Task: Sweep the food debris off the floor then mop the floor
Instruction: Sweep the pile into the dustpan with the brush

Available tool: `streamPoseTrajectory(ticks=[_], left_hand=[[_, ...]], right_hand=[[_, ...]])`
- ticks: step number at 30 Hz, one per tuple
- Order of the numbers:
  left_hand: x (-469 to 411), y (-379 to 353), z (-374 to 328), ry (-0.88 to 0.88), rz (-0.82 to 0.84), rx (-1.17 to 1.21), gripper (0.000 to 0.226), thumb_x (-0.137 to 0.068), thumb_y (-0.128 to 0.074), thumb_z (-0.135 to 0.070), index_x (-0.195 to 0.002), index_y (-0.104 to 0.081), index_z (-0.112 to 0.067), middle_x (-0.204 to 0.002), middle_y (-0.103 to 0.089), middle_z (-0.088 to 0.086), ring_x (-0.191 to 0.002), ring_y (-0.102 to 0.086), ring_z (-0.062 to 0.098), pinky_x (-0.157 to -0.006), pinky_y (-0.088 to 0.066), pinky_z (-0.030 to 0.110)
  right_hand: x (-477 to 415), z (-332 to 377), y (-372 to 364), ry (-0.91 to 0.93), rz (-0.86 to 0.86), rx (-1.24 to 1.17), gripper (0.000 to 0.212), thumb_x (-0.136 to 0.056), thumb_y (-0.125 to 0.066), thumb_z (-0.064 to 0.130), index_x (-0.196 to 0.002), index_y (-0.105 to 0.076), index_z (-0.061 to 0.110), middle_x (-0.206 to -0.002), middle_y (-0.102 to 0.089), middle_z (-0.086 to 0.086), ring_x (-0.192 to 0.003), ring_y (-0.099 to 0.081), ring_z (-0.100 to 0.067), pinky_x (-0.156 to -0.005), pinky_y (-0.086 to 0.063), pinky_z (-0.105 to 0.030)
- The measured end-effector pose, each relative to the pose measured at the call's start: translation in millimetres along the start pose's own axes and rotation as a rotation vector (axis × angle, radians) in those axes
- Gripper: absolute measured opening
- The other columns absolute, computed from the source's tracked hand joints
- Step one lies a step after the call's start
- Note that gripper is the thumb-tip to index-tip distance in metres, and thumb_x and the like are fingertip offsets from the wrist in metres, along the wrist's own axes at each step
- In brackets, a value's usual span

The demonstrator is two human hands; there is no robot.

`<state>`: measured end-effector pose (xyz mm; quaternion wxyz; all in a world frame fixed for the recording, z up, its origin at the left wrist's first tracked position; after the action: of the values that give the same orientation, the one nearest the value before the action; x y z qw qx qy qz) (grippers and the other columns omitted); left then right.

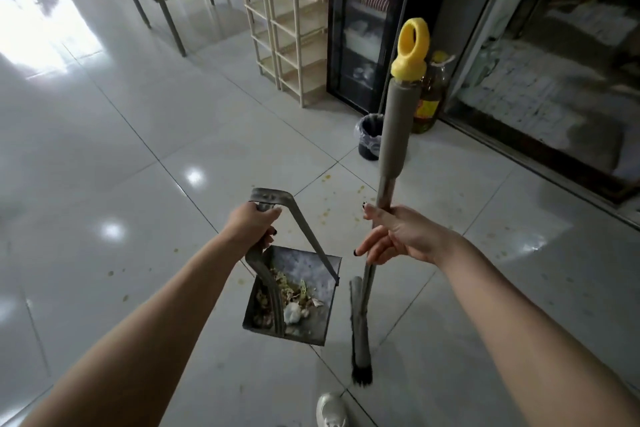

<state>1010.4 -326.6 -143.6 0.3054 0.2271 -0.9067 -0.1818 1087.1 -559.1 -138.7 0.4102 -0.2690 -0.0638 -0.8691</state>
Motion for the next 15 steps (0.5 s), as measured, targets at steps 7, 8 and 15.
streamPoseTrajectory(ticks=[7,8,15], left_hand=[[-81,25,-72,-0.049,0.027,0.041,0.025,-0.091,-0.059,-0.021,-0.070,-0.052,-0.009,-0.061,-0.057,0.008,-0.041,-0.052,0.015,-0.040,-0.049,0.020],[-103,29,-86,-0.063,0.038,0.041,0.025,-0.090,-0.060,-0.021,-0.070,-0.051,-0.009,-0.060,-0.057,0.009,-0.040,-0.052,0.015,-0.039,-0.049,0.019],[-225,60,-169,-0.138,0.126,-0.077,0.029,-0.089,-0.062,-0.026,-0.072,-0.057,-0.003,-0.060,-0.061,0.008,-0.028,-0.051,0.006,-0.034,-0.042,0.013]], right_hand=[[-80,85,47,0.040,-0.273,0.307,0.054,-0.082,-0.056,0.058,-0.102,-0.055,0.007,-0.056,-0.069,-0.011,-0.044,-0.066,-0.021,-0.042,-0.050,-0.022],[-99,100,56,0.039,-0.294,0.346,0.052,-0.082,-0.057,0.058,-0.100,-0.056,0.009,-0.054,-0.068,-0.009,-0.044,-0.065,-0.021,-0.043,-0.050,-0.022],[-192,194,118,0.066,-0.547,0.522,0.034,-0.078,-0.066,0.052,-0.078,-0.060,0.019,-0.055,-0.058,0.002,-0.048,-0.062,-0.016,-0.051,-0.056,-0.027]])
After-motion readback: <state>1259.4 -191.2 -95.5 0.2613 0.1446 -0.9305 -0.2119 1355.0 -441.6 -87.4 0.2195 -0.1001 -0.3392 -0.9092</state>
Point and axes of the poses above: each hand's wrist, its own x-axis away from the middle knuckle, its own y-axis out of the back of the hand, z = x × y, the point moved 8 cm from there along -x, towards the middle knuckle
